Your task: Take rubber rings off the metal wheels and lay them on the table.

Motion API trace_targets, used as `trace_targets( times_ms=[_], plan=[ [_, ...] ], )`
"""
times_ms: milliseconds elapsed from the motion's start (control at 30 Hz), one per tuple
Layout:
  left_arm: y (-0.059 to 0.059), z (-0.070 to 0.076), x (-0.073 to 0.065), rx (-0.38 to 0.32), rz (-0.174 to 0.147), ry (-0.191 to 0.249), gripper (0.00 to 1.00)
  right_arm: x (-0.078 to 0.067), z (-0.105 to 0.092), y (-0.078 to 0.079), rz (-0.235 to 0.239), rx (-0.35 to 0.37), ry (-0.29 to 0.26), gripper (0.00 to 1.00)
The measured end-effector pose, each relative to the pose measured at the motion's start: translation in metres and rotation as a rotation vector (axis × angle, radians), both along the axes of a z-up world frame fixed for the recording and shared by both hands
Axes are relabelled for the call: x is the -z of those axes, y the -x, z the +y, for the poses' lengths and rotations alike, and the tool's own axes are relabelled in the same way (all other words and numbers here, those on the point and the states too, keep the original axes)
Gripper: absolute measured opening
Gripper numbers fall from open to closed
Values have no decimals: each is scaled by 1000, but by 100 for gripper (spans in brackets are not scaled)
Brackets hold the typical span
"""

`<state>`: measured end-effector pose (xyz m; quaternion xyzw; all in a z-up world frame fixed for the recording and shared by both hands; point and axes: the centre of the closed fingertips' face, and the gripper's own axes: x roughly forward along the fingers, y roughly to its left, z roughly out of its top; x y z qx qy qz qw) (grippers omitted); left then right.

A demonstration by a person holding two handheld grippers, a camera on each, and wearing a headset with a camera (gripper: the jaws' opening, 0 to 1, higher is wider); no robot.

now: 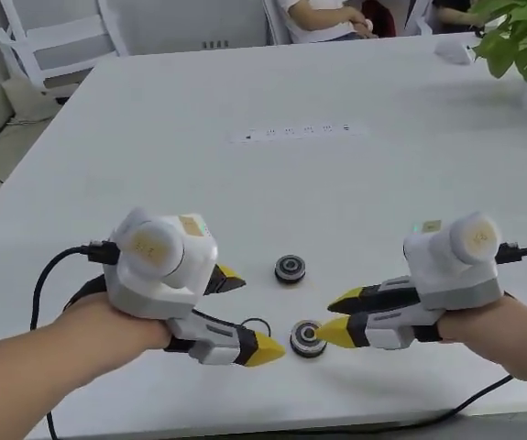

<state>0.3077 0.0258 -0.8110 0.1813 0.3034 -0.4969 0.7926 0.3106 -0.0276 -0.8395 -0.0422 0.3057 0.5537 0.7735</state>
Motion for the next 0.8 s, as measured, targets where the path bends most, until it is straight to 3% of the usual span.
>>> trace_targets(
  times_ms=[433, 600, 800],
  plan=[
    [-1, -9, 16, 19, 30, -15, 55, 13, -2, 9, -3, -35, 23, 25],
    [-1, -14, 18, 15, 50, 5, 52, 18, 0, 13, -29, -57, 38, 22],
    [-1, -20, 21, 27, 51, 4, 48, 22, 0, 14, -29, -59, 45, 21]
  ],
)
